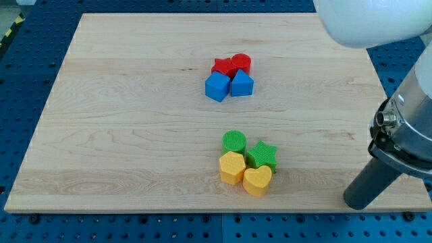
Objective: Touch the bottom of yellow heart
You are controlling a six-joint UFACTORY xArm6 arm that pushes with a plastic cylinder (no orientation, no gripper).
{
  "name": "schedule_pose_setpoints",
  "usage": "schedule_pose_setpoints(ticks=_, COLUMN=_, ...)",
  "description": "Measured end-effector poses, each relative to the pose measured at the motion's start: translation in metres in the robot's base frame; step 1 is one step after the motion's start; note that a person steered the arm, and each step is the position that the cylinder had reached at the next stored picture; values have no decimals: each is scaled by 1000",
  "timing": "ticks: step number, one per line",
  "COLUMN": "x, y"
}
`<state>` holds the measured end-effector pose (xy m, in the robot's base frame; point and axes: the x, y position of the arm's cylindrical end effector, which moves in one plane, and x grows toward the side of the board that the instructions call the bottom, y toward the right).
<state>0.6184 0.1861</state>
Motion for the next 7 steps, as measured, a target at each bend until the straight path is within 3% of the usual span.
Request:
schedule_pose_setpoints(ticks=4, x=0, y=-17)
schedule_pose_setpoints(ticks=7, x=1, y=-62)
